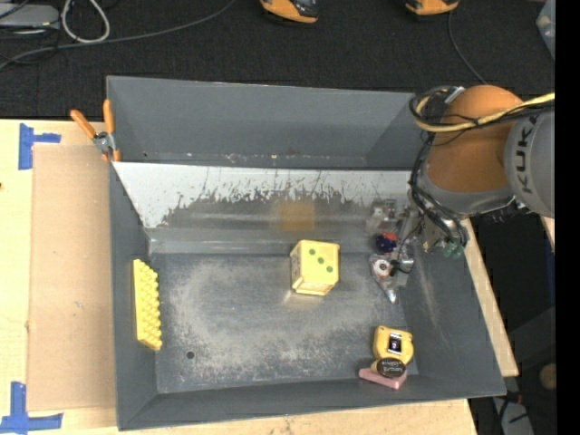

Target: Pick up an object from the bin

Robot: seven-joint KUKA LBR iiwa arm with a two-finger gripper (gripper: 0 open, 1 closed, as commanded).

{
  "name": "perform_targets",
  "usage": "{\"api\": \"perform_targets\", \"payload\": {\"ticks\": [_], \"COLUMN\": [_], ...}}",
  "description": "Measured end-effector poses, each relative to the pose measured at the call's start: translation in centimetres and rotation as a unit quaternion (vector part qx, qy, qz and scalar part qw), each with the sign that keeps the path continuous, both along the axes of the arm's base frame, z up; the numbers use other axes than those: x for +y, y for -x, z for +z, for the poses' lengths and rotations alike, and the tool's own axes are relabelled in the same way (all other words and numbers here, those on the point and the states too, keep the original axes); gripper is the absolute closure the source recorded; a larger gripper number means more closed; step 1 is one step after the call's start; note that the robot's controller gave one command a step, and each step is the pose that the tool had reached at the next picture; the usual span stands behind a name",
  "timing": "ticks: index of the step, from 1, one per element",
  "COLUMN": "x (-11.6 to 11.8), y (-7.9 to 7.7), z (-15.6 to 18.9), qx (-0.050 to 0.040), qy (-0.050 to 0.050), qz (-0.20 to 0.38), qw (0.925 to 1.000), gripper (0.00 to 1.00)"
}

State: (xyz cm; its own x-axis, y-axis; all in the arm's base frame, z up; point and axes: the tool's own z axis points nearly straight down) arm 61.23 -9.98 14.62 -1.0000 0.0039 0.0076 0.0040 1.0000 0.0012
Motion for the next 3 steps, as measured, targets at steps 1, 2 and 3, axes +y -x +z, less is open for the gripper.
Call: {"api": "perform_targets", "payload": {"ticks": [1,2,3], "x": [0.0,2.7,5.8], "y": [-0.2,-0.6,-0.9], "z": [0.5,-0.9,-2.6], "qx": [-0.0036,-0.0036,-0.0007], "qy": [0.0,0.001,-0.002], "qz": [0.001,0.066,0.126], "qw": [1.0,0.9978,0.992], "gripper": [0.0,0.0,0.0]}}
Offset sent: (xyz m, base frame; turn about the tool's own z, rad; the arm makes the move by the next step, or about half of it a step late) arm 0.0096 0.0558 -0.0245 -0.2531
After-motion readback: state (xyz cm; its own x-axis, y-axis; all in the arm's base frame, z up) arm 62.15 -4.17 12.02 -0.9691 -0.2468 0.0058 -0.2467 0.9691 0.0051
